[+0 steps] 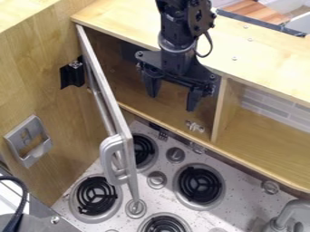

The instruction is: Open microwave

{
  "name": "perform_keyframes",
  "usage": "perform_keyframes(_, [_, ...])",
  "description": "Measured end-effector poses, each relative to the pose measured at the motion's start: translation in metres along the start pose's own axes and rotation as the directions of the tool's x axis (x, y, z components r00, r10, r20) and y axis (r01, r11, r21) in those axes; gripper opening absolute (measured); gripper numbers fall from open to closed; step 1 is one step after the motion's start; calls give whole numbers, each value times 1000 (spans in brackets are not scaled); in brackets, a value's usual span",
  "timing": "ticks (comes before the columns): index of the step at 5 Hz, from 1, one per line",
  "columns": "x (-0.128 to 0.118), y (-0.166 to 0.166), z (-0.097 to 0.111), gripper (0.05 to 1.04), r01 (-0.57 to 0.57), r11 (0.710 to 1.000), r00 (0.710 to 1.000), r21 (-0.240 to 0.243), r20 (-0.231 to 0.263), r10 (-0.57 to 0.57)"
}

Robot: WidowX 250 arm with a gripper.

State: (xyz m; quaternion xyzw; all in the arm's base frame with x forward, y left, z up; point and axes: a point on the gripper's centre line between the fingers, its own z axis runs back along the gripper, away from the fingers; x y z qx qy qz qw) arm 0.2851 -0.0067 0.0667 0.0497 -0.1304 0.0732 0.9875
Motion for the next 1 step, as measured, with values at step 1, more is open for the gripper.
perform_keyframes(1, [0, 0, 0, 999, 0, 1000, 1000, 0, 0, 0])
